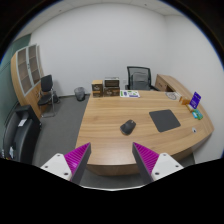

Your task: Arrange mouse

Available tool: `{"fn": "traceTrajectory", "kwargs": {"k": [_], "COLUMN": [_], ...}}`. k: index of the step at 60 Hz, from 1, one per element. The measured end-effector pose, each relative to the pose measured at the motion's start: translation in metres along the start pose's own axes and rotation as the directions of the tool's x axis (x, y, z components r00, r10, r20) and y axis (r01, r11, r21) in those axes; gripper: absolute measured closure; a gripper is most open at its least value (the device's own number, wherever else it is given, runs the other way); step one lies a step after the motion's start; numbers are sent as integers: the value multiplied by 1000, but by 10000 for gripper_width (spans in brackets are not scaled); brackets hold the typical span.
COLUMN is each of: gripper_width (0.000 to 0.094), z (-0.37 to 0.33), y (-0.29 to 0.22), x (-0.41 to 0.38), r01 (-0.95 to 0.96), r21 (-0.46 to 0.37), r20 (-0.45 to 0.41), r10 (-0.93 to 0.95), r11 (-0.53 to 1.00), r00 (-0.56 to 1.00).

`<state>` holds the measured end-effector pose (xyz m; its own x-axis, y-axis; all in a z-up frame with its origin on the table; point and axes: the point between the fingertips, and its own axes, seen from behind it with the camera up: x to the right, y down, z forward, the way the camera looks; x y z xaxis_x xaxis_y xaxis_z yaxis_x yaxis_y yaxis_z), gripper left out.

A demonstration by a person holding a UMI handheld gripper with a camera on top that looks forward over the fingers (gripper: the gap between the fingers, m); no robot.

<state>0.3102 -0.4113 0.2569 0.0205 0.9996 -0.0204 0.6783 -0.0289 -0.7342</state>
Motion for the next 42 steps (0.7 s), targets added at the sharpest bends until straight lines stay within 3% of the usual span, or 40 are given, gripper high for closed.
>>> {"fn": "traceTrajectory", "kwargs": {"k": [26, 42], "gripper_width": [69, 71], "z": [66, 143], "y": [-5, -5], "x": [71, 100], "r01": [-66, -44], "r21": [17, 28], "r20": [-73, -60], "r10": [67, 46], "r11": [998, 999], "r00": [995, 997]}}
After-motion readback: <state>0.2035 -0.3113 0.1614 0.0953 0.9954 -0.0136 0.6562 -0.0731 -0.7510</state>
